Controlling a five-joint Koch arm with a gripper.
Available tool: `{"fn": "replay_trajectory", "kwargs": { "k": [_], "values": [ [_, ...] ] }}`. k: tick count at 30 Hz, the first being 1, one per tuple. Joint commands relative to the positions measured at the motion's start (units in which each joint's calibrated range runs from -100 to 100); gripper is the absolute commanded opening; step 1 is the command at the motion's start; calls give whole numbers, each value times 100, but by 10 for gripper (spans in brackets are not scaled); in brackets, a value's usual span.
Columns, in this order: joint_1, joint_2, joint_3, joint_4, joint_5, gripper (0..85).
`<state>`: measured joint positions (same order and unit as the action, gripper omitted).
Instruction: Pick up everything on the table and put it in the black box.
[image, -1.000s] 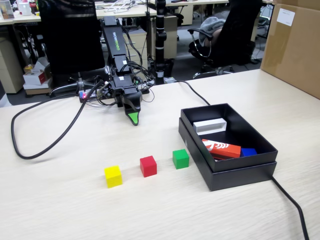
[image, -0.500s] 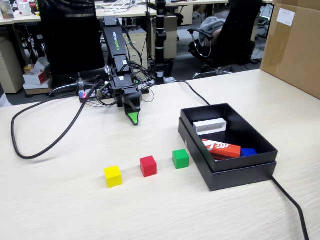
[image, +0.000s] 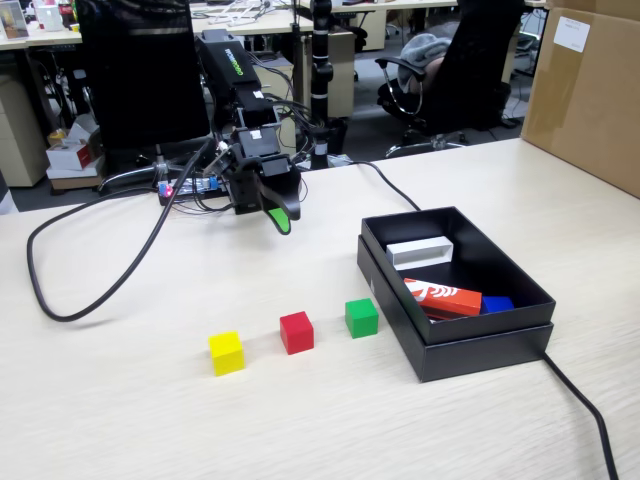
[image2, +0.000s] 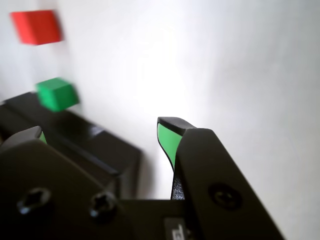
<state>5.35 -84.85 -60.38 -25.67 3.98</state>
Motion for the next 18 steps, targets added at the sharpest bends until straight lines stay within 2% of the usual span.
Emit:
{"fn": "replay_trajectory", "kwargs": {
  "k": [1, 5, 10, 11, 18],
  "values": [
    [20, 941, 1143, -73, 59, 447],
    [20, 2708, 3119, -1256, 230, 447],
    [73, 4510, 5168, -2137, 352, 447],
    [83, 5347, 6011, -2474, 376, 447],
    [-24, 7654, 7770, -2604, 396, 447]
  ]
}}
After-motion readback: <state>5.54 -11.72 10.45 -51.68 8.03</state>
